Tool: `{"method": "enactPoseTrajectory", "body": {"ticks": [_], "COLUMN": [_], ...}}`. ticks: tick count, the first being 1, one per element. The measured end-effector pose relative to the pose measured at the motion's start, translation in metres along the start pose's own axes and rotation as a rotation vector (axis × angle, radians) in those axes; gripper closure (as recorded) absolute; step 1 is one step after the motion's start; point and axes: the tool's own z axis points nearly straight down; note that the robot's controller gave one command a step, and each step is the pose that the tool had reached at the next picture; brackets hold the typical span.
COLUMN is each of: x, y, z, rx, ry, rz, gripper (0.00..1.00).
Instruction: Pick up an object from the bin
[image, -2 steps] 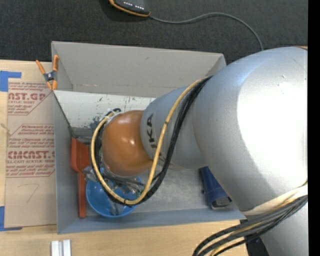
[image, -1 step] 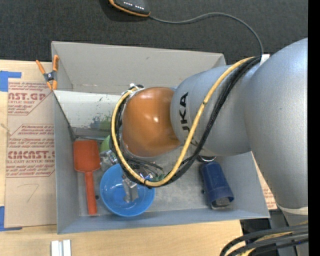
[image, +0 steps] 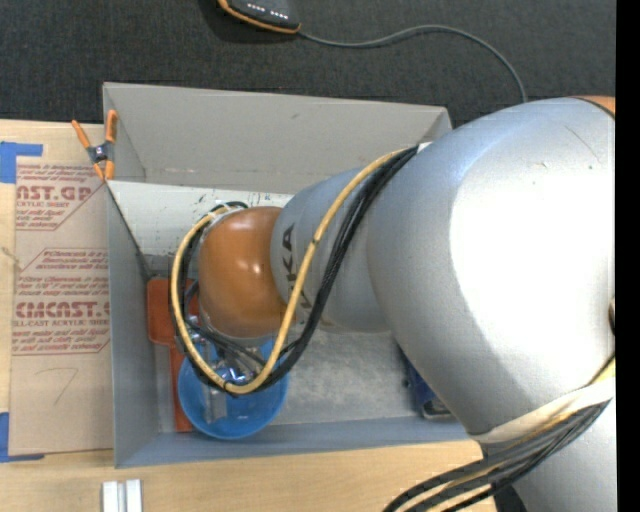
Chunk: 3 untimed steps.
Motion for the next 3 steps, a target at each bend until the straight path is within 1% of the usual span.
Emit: {"method": "enactPoseTrajectory", "body": {"ticks": [1,2,3], "x": [0.012,0.003,0.013], "y": [0.000,-0.090,0.000], "z": [0.002,0.008,-0.003], "rx": [0.002,-0.001,-0.003], "ry": [-0.012,-0.008,-0.033], "rz": [-0.232,-0.403,-0.332], "gripper": [0.00,0.00,1.00]}}
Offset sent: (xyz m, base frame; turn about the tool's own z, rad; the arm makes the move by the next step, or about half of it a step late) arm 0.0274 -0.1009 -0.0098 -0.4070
